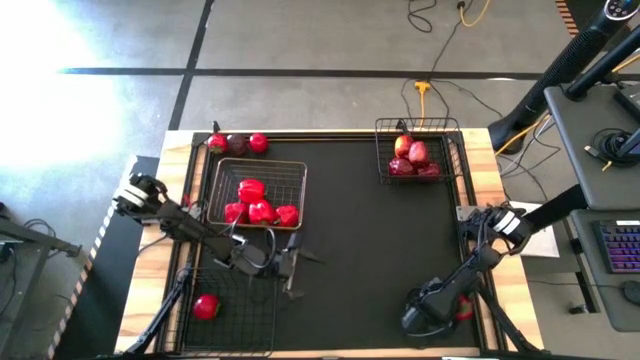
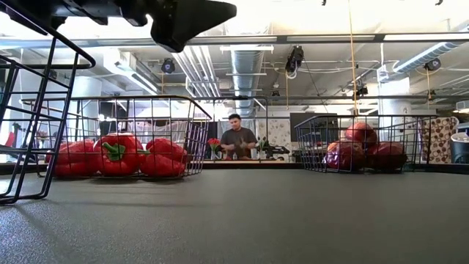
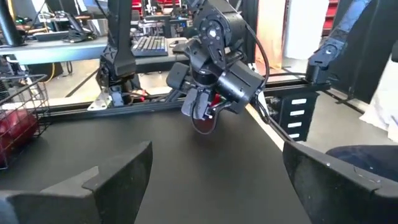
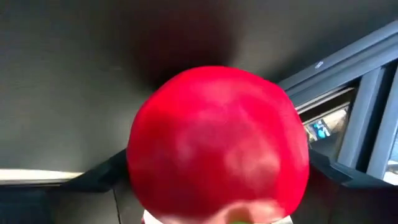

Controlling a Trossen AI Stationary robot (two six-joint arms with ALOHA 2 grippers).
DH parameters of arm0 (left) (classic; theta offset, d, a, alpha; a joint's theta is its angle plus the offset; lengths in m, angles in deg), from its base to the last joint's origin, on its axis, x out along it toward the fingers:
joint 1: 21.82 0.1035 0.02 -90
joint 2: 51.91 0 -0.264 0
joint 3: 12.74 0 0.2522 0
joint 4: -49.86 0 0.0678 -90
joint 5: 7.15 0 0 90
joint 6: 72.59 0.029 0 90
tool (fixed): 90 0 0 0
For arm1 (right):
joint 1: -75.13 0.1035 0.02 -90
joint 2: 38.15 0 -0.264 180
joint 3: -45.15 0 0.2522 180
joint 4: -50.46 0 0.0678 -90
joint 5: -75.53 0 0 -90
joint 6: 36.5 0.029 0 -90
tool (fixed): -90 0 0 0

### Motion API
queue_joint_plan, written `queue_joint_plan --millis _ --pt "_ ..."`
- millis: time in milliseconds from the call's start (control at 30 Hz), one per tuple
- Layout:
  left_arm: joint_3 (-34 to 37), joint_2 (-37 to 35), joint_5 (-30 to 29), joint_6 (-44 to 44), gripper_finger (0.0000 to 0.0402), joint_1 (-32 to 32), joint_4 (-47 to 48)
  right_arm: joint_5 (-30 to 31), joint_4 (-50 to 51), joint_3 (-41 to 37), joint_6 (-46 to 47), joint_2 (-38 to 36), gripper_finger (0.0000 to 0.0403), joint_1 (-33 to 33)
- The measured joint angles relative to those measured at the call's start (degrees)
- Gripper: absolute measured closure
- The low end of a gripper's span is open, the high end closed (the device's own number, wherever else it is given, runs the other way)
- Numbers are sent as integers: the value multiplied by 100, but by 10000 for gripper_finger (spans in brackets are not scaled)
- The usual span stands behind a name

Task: Sort produce into baskets
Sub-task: Put the bottom right tomato into the left black basket

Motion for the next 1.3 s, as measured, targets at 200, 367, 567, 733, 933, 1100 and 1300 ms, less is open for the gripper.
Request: queue_joint_plan --millis 200,367,567,733,933,1100,1300 --pt "2 167 4 225 61 -27 -140 307 20 754 90 -17 128 -391" --pt "-22 728 0 435 61 25 -896 1423 241 1840 -149 -31 128 -852" --pt "-288 1220 -10 444 61 156 -1029 2885 1171 3395 -741 -39 128 -1293" --pt "-494 1458 13 480 61 145 -897 4306 1279 4121 -1341 -46 128 -1487" --pt "-547 1499 -7 483 61 141 -637 4974 1193 3960 -1784 -44 124 -1690" --pt "-551 1487 -812 267 61 138 -609 5137 189 3153 -2217 -37 109 -1881" --pt "-549 1469 -1215 175 61 141 -466 5132 -1689 2102 -2791 -28 105 -2049"
